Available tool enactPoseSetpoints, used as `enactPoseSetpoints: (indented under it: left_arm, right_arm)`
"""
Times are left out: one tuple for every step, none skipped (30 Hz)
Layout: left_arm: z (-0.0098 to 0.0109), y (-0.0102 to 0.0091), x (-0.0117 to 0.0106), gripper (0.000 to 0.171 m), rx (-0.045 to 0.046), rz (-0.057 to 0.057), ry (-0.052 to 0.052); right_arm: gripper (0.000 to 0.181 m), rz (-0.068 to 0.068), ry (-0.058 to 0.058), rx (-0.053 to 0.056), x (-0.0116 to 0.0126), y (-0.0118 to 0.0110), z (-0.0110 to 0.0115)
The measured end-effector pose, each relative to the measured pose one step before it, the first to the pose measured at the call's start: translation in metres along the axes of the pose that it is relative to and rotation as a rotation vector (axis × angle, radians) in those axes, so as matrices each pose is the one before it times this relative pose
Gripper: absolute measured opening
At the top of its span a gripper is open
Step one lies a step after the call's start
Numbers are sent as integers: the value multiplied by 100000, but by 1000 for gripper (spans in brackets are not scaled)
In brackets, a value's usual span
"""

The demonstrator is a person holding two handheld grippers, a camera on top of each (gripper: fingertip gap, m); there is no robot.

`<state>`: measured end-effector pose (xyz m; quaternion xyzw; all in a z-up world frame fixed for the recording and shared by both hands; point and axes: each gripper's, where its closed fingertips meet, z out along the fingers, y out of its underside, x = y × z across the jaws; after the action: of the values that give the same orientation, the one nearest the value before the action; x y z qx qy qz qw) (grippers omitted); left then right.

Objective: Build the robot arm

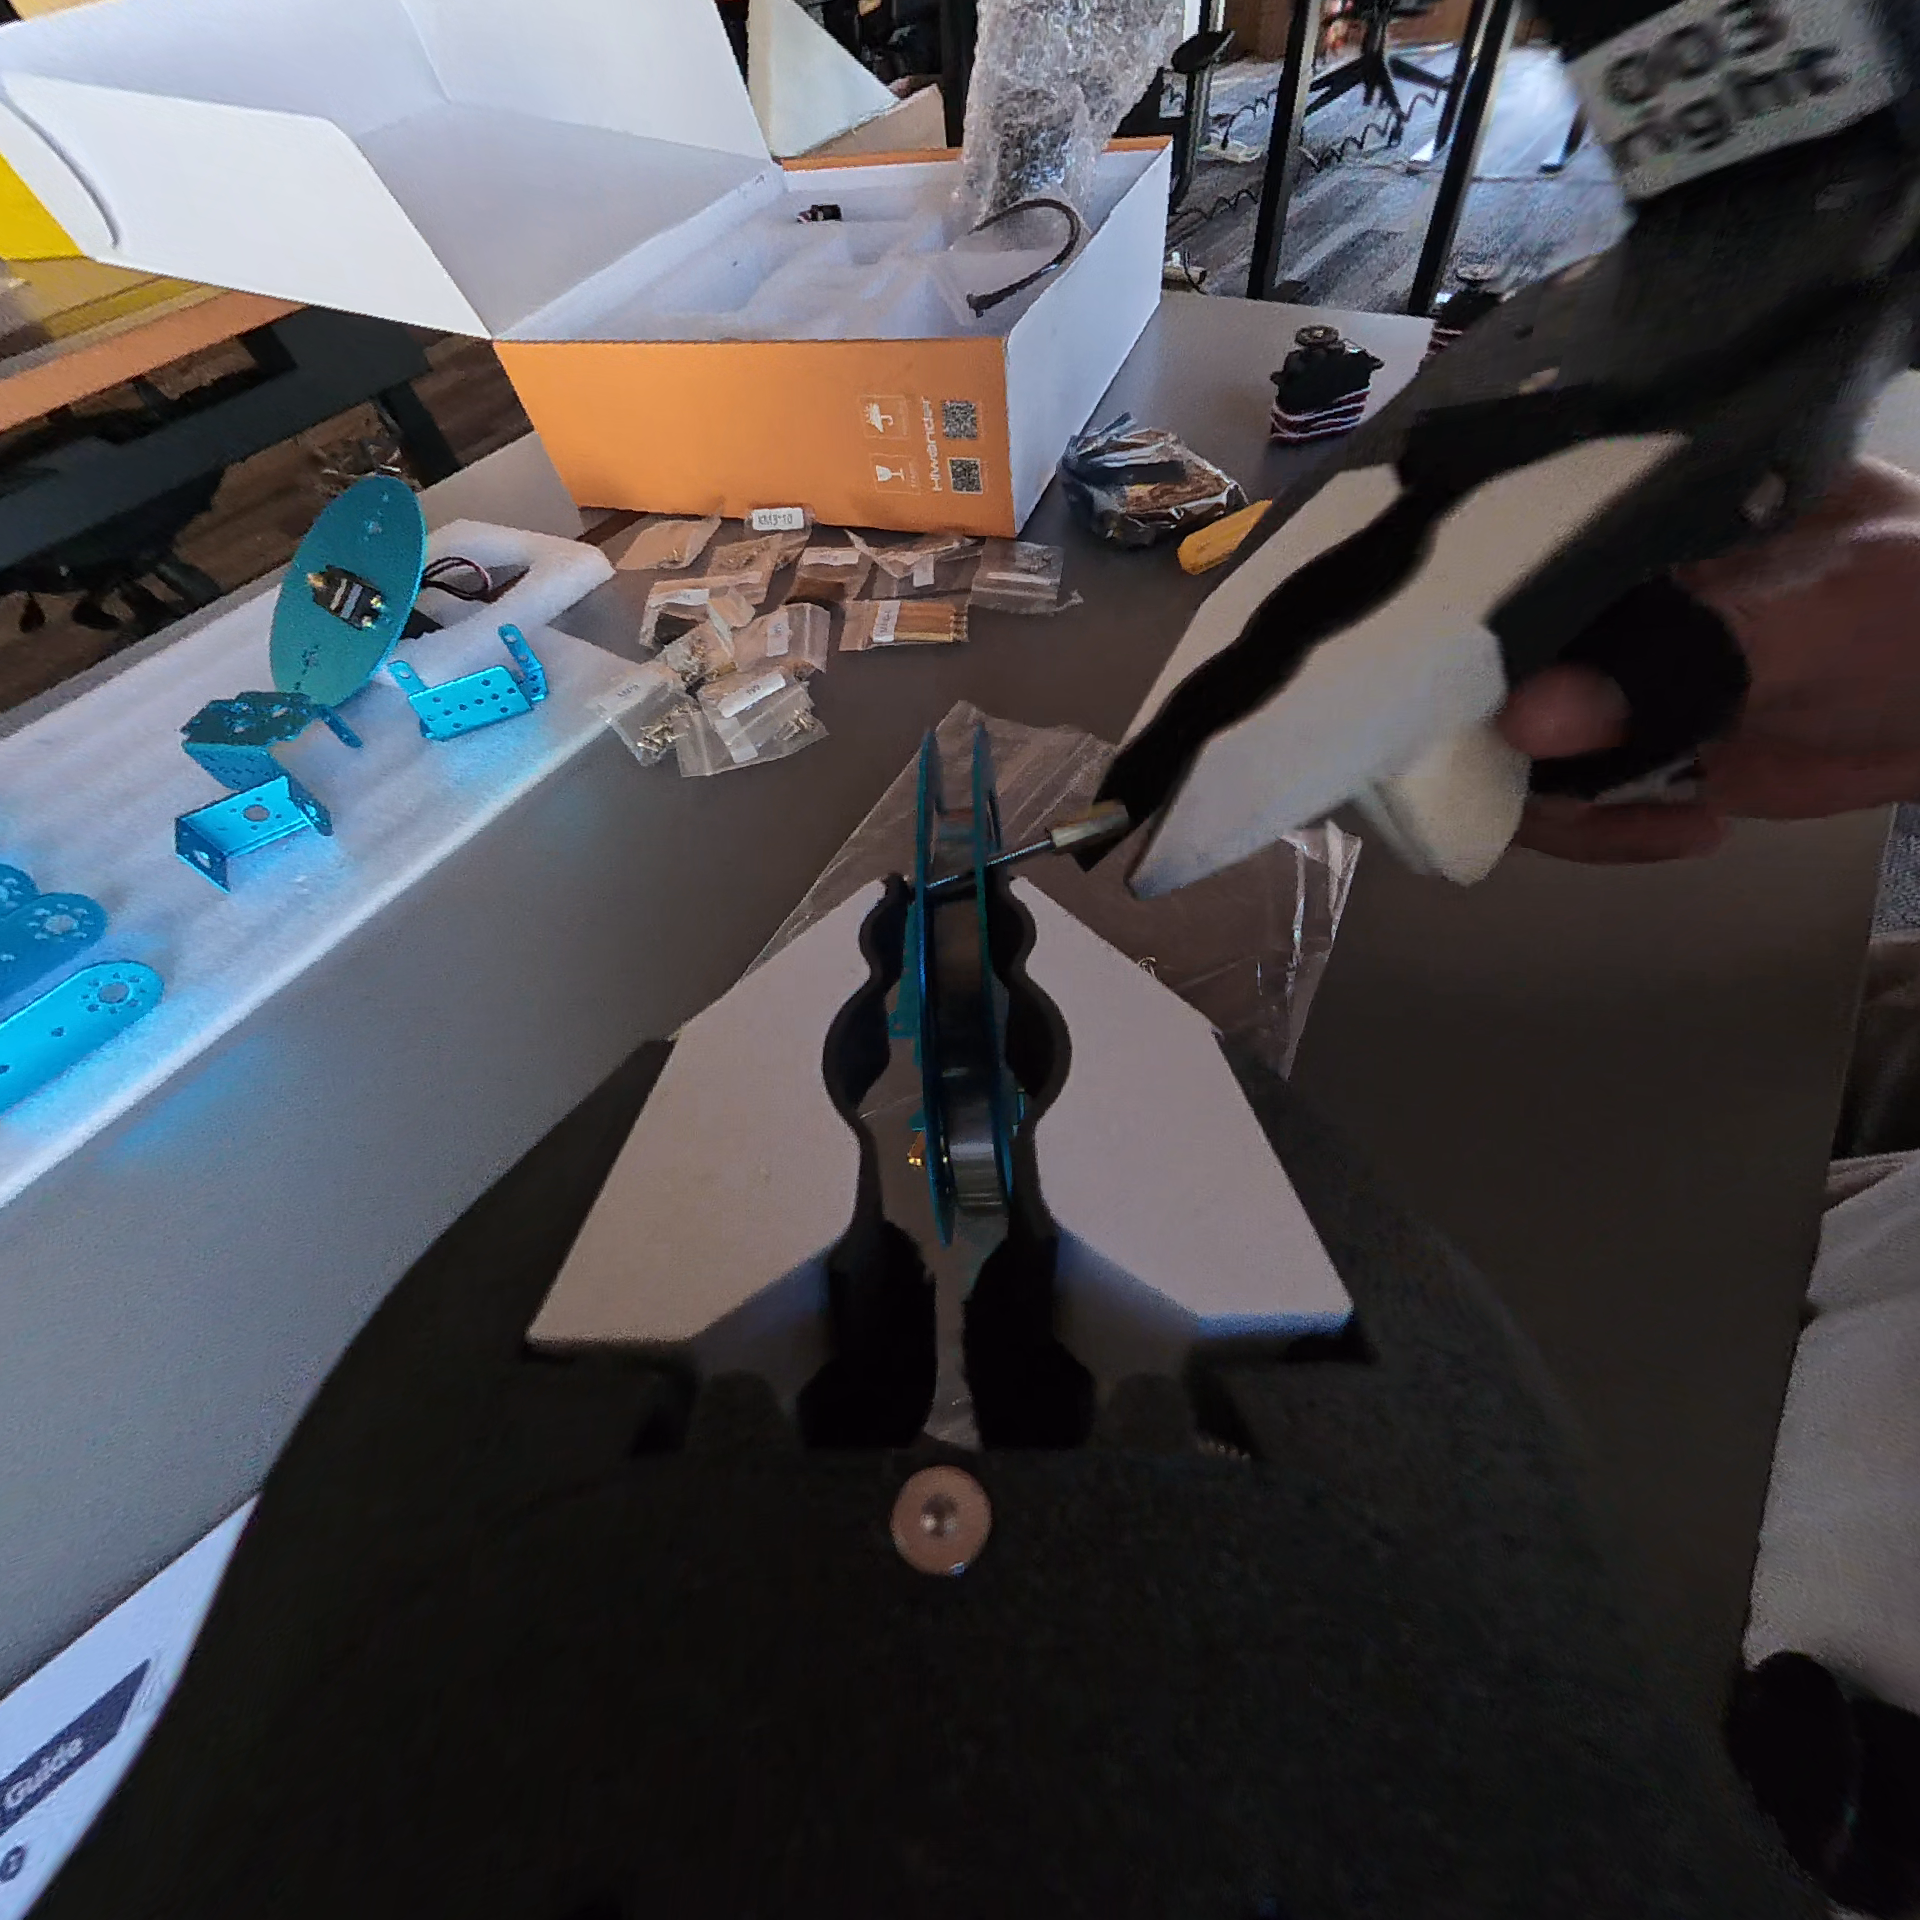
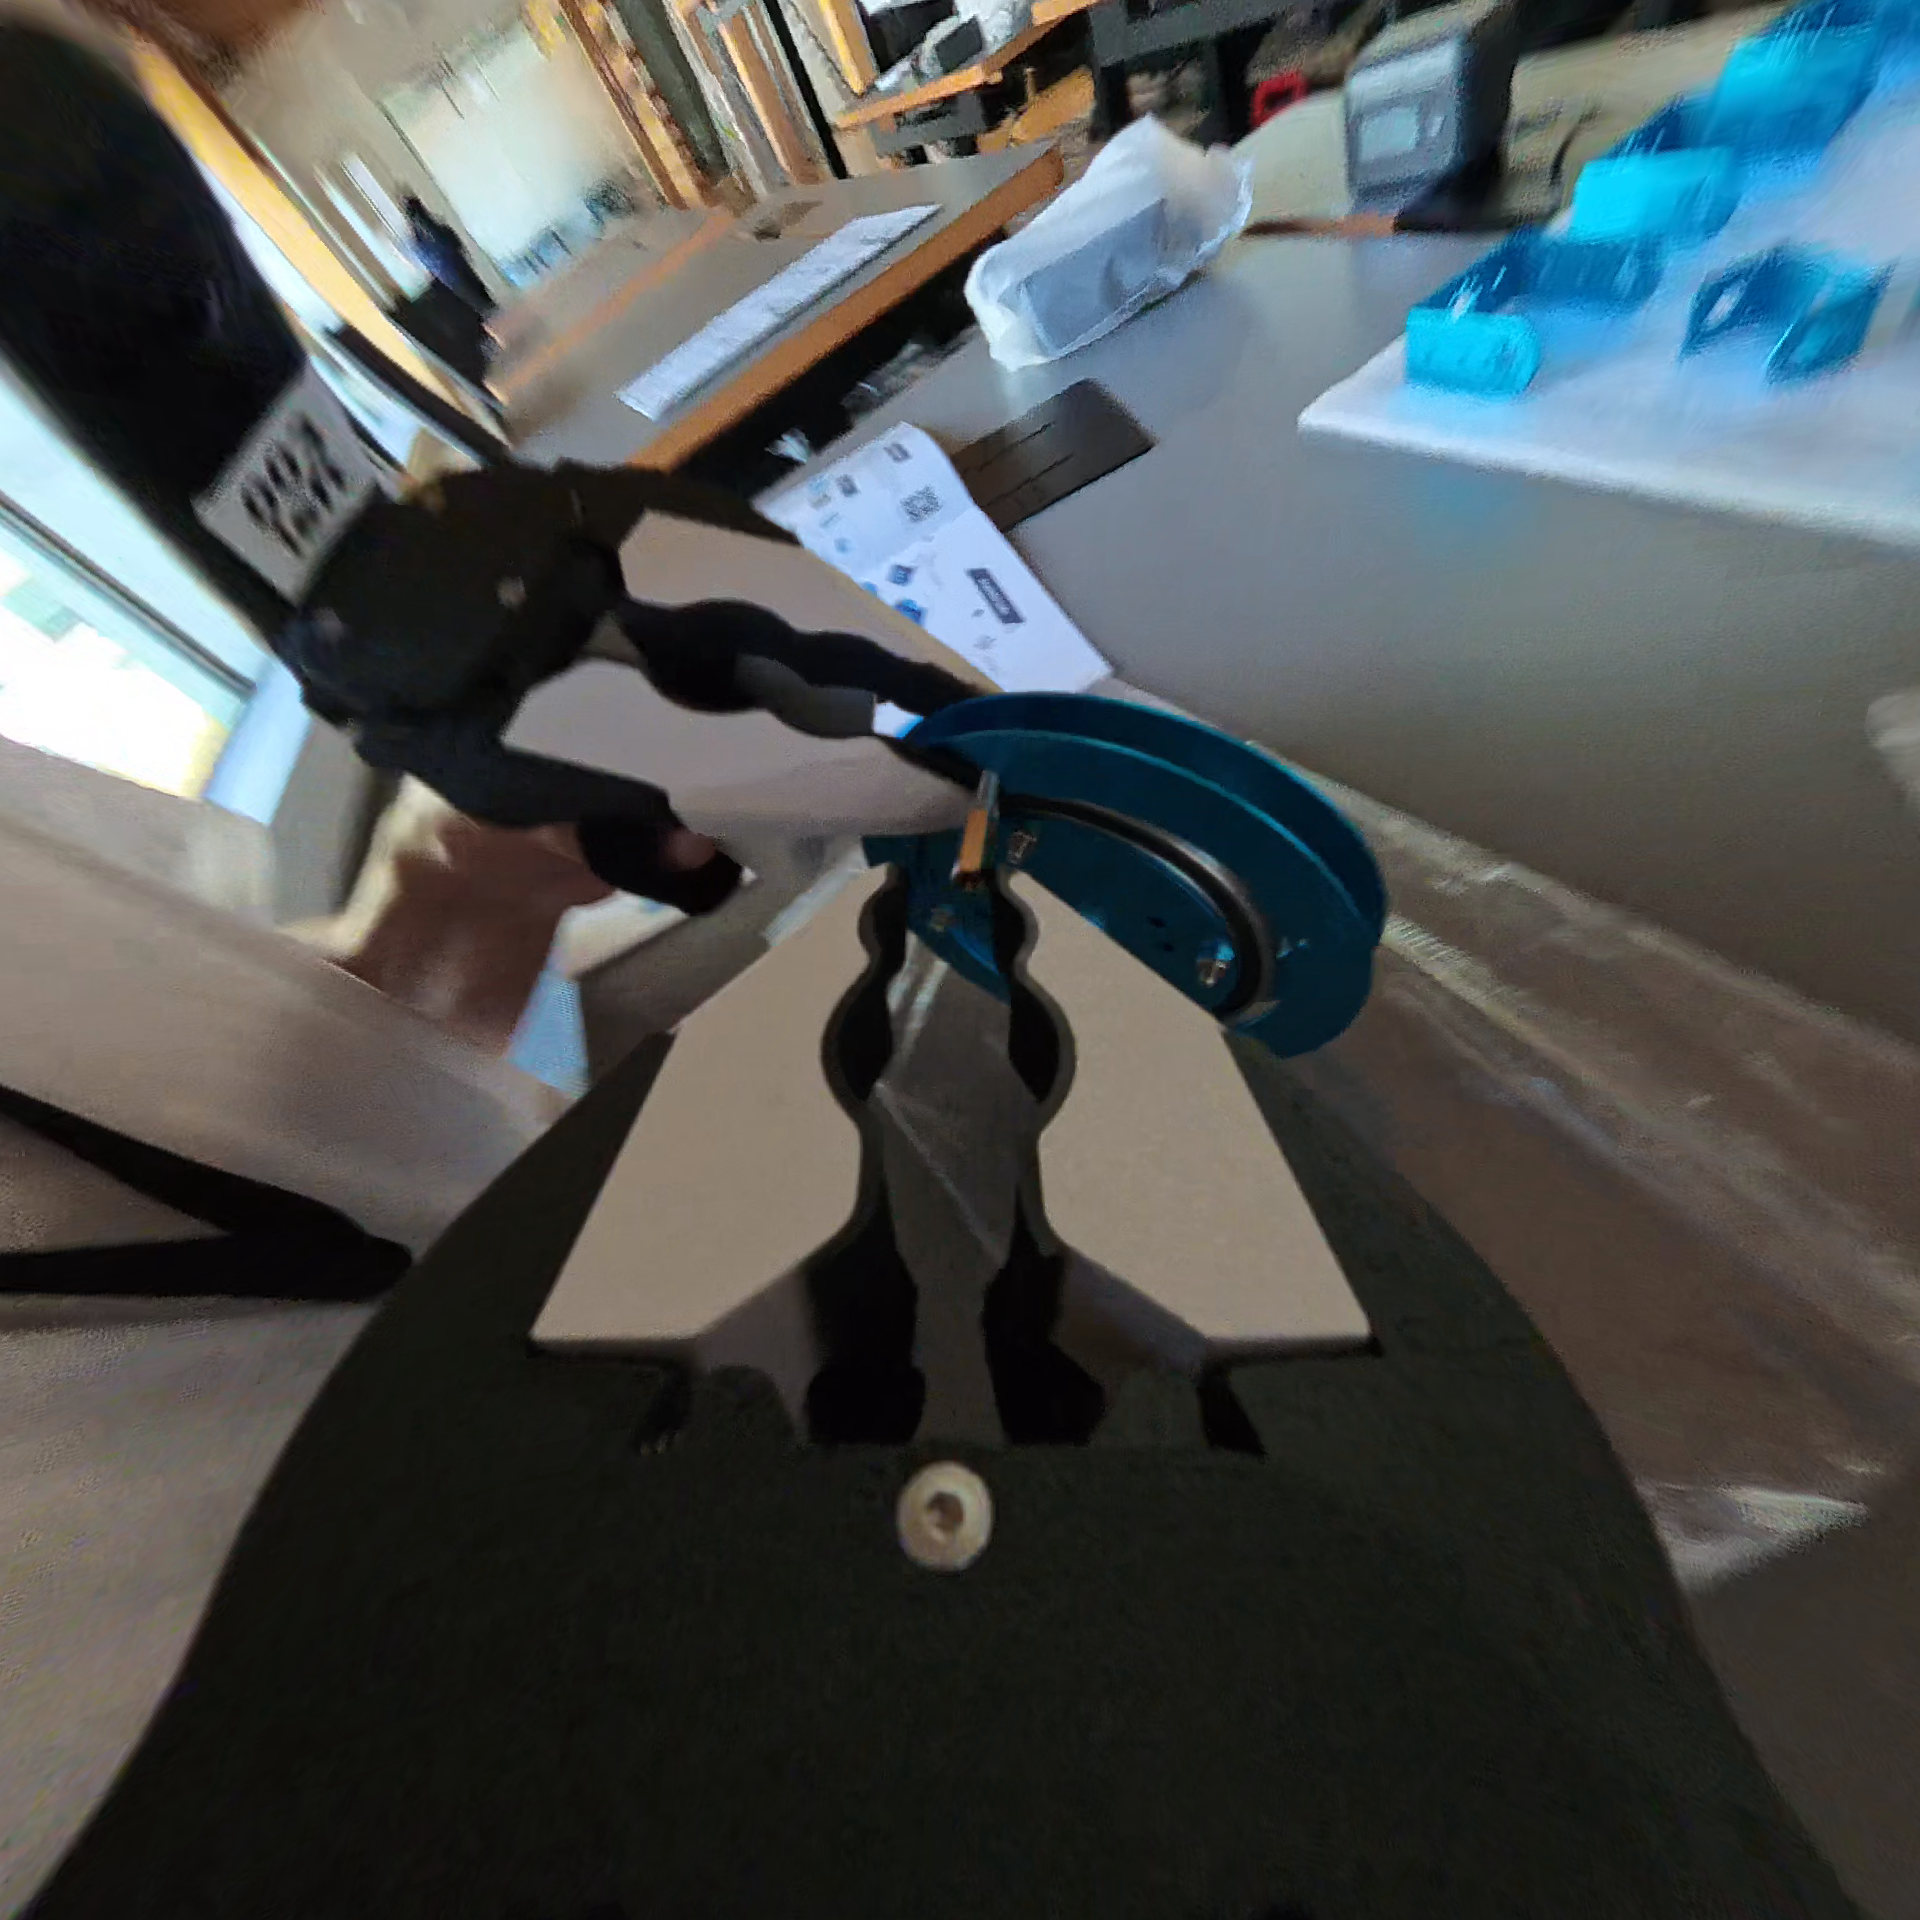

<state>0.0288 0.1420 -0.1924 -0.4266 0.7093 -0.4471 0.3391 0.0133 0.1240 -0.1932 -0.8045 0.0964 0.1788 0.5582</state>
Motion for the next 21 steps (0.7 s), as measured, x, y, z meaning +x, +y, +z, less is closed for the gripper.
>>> enactPoseSetpoints:
  left_arm:
    - [3, 12, 12, 15, -291, -554, 2]
    - [3, 7, -12, 15, -264, -305, -206]
    - [-8, 9, 12, 15, -164, -199, -136]
    - [3, 0, 32, 15, -123, -240, 13]
    - [-10, 6, 27, 15, -212, -260, 38]
    - [7, 3, 31, 15, -281, -1, -32]
    - [10, -9, 53, 15, -231, 484, -20]
    - [14, -18, 62, 15, -172, 402, 6]
    - [13, -16, 81, 15, -51, -110, 137]
    - [-1, -5, 107, 15, 104, -46, 386]
    - [-7, -6, 88, 14, 29, 35, 235]
    - [-15, 7, 15, 14, -46, -54, -264]
    - [-17, 17, -20, 14, -24, -11, -370]
    - [-22, 19, 6, 14, -2, -61, -77]
    - [-21, 21, -10, 14, 102, -253, -105]
    - [-14, 24, -9, 14, 147, -199, -74]
    - [-19, 21, -14, 14, 84, -42, -92]
    - [-15, 13, -38, 14, 172, 512, -462]
    - [-5, 4, -59, 14, 186, 672, -734]
    - [-4, 2, -40, 14, 33, 259, -575]
    - [3, 2, -5, 14, 6, 228, -309]
  right_arm:
    - [19, -11515, 5999, 39, 75, -22, -135]
    - [19, -12958, 7805, 960, 240, -217, -260]
    - [18, -12881, 7769, 197, 243, -209, -229]
    - [18, -12342, 6937, -1529, 228, -62, -108]
    - [18, -10916, 6209, -945, 194, -152, -54]
    - [17, -9072, 4129, 10, 6, -262, 0]
    - [15, -6750, 1909, -396, -121, -232, 73]
    - [10, -3981, 956, -1210, -77, -108, 157]
    - [10, -2736, -1212, -2180, -284, 124, 261]
    - [13, -2617, -381, -3238, -135, 372, 318]
    - [13, -2678, 1573, -2589, 135, 362, 236]
    - [9, -2179, 1591, -2027, 132, 319, 177]
    - [5, -1687, 105, -1319, -69, 208, 100]
    - [5, -434, 315, -76, -19, -29, -19]
    - [5, 1442, -454, -228, -23, -31, -4]
    - [4, 3584, -1551, 173, -44, -43, 23]
    - [4, 4929, -2436, 934, -67, -57, 10]
    - [4, 7501, -3159, 1184, -73, -52, 31]
    - [4, 11682, -4585, 1214, -81, -43, 54]
    - [4, 15996, -6663, 1222, -169, -58, 47]
    - [4, 18705, -8646, 1306, -237, -10, 30]
